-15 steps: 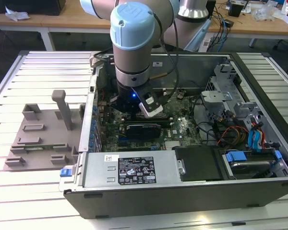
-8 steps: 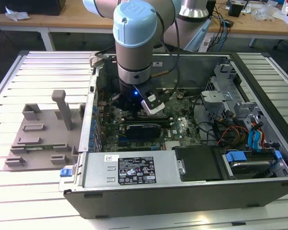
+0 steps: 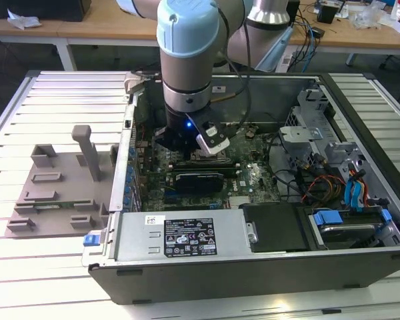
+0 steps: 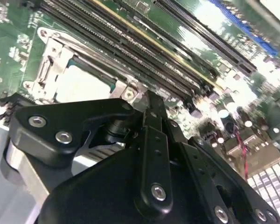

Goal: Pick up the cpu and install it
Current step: 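Install the second cpu locking lever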

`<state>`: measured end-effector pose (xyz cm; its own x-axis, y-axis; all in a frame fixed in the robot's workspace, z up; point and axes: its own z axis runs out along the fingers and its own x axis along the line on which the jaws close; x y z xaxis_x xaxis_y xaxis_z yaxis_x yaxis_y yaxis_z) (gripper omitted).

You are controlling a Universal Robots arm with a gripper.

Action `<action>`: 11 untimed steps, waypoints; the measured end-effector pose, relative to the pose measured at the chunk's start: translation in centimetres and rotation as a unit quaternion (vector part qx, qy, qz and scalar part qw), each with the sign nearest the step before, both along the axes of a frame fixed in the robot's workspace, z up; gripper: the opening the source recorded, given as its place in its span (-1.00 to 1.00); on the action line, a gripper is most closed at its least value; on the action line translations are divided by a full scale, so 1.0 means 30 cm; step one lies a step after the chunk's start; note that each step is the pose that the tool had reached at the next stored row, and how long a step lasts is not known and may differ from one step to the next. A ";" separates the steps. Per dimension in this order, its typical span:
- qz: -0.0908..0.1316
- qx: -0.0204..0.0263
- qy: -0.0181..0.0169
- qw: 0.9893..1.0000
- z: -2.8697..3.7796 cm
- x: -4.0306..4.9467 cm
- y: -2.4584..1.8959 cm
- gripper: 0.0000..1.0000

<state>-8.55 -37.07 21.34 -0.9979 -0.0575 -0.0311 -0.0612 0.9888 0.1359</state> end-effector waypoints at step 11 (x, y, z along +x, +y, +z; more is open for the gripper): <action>0.000 -0.044 0.010 0.999 0.129 0.034 0.030 -0.79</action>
